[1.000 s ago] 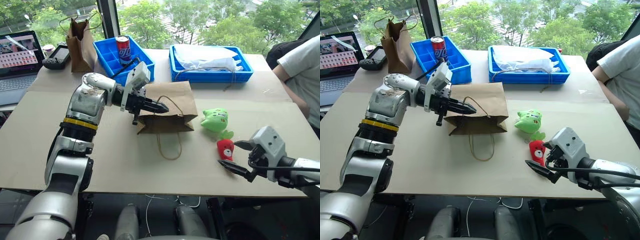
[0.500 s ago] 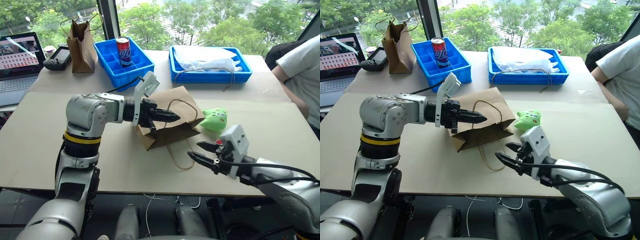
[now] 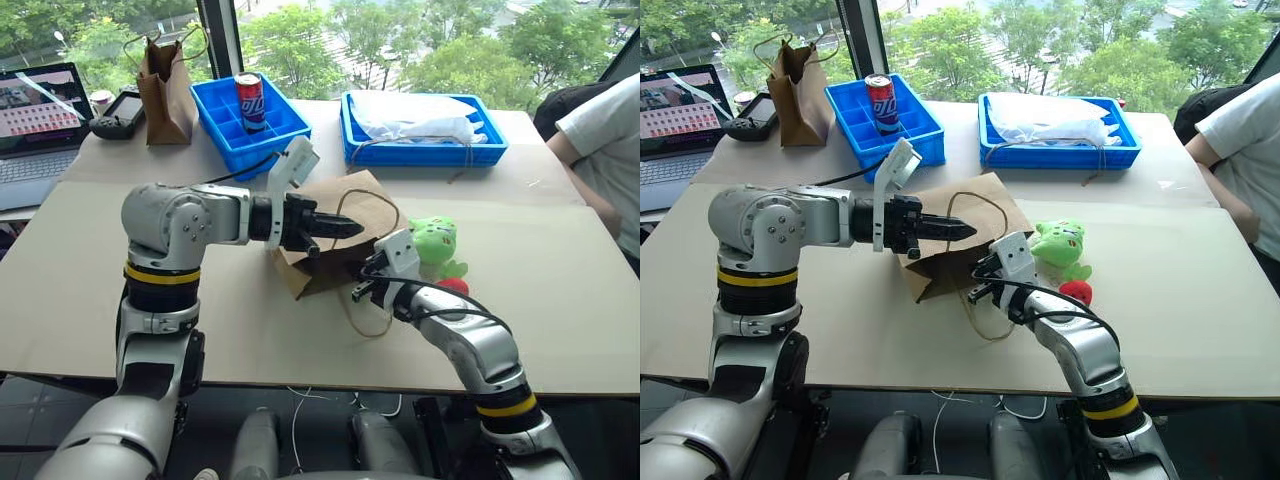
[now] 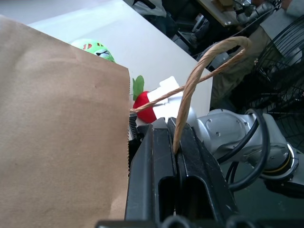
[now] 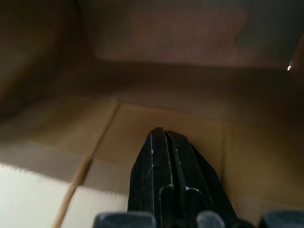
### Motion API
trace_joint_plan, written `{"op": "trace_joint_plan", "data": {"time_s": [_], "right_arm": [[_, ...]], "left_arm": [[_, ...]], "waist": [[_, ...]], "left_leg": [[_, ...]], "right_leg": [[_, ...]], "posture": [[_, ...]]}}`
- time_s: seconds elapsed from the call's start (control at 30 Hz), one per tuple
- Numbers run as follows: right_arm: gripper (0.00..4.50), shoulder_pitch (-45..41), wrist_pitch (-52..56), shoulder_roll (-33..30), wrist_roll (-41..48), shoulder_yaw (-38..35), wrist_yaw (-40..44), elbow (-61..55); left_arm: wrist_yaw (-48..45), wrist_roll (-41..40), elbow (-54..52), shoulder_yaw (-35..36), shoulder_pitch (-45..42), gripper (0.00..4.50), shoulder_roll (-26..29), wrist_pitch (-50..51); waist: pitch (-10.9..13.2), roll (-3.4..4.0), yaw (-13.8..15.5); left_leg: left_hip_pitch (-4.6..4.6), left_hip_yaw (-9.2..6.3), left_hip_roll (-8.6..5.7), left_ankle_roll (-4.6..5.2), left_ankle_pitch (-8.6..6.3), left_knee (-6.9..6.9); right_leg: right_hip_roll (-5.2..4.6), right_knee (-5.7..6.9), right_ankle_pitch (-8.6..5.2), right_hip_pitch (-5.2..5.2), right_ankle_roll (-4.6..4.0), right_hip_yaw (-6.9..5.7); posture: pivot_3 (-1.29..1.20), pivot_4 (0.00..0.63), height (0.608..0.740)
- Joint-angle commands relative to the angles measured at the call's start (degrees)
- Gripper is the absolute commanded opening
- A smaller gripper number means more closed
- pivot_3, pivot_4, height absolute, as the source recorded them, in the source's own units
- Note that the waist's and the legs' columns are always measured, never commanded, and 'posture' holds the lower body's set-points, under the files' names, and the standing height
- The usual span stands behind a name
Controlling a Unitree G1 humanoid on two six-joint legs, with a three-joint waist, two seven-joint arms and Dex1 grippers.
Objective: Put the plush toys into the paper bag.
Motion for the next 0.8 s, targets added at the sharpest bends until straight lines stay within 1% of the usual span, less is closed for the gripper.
{"op": "trace_joint_plan", "data": {"time_s": [0.03, 0.2, 0.3, 0.6, 0.8], "right_arm": [[0.04, -0.7, -5.1, 0.0, -3.9, 0.8, 1.8, 5.0], [0.04, -1.5, -8.8, 0.1, -7.1, 1.3, 4.3, 10.5], [0.04, -1.8, -9.5, -0.3, -8.5, 1.7, 5.8, 11.4], [0.04, -1.1, -9.1, -0.4, -11.6, 3.0, 8.6, 10.2], [0.04, -0.5, -8.2, -1.4, -11.9, 1.3, 9.8, 5.9]], "left_arm": [[4.8, -1.0, 2.8, 6.2, -3.4, 0.0, -1.5, 1.7], [9.7, -1.4, 6.1, 13.1, -5.6, 0.0, -3.1, 4.2], [12.4, -0.5, 8.8, 15.7, -6.2, 0.0, -2.5, 2.9], [20.3, 1.4, 15.6, 19.3, -7.6, 0.0, -2.6, -1.6], [24.8, -0.1, 15.5, 21.6, -7.3, 0.0, -6.2, -0.4]], "waist": [[0.0, 0.0, -0.1], [0.0, 0.0, -0.5], [0.0, 0.01, -1.1], [0.0, 0.01, -1.3], [0.0, 0.0, -1.1]], "left_leg": [[0.01, 0.0, 0.0, 0.0, 0.0, 0.0], [0.02, -0.05, 0.0, -0.01, 0.01, -0.02], [0.05, -0.09, 0.0, -0.04, 0.03, -0.02], [0.07, -0.19, 0.0, -0.07, 0.03, -0.03], [0.06, -0.2, -0.02, -0.08, 0.04, -0.06]], "right_leg": [[0.0, 0.0, 0.0, 0.0, 0.0, 0.0], [0.0, 0.05, 0.0, 0.0, 0.0, -0.04], [0.01, 0.07, 0.01, 0.02, -0.01, -0.06], [0.01, 0.07, 0.01, 0.08, -0.01, -0.15], [-0.01, 0.05, 0.01, 0.08, -0.01, -0.16]], "posture": [[0.0, 0.15, 0.715], [0.0, 0.15, 0.715], [0.0, 0.15, 0.715], [0.0, 0.15, 0.715], [0.0, 0.15, 0.715]]}}
